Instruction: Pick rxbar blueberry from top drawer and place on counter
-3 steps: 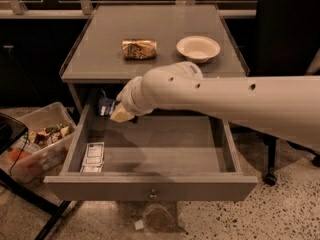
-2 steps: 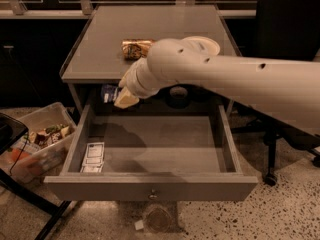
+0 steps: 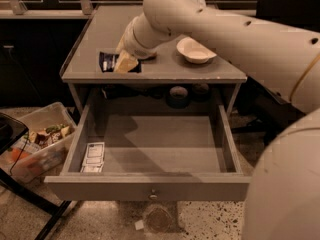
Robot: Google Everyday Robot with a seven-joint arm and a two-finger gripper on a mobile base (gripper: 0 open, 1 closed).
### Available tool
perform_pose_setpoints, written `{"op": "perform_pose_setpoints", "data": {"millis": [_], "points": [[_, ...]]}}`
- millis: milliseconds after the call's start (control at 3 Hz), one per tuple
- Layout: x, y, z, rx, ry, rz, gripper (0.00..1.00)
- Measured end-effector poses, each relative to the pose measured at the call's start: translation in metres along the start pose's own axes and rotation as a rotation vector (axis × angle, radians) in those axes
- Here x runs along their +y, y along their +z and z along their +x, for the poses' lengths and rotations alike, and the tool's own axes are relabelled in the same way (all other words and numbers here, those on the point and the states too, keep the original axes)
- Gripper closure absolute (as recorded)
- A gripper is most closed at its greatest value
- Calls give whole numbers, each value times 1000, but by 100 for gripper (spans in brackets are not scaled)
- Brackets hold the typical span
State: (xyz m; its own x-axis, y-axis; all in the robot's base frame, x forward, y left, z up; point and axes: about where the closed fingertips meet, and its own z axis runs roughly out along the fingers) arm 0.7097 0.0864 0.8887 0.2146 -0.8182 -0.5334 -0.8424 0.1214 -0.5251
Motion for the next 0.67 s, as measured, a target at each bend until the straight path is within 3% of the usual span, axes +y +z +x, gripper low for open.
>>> {"op": "perform_pose_setpoints", "data": {"millis": [333,667], "points": [[-47,0,2,37,9,17,100],[-60,19,32,73,41,-68,100]]}}
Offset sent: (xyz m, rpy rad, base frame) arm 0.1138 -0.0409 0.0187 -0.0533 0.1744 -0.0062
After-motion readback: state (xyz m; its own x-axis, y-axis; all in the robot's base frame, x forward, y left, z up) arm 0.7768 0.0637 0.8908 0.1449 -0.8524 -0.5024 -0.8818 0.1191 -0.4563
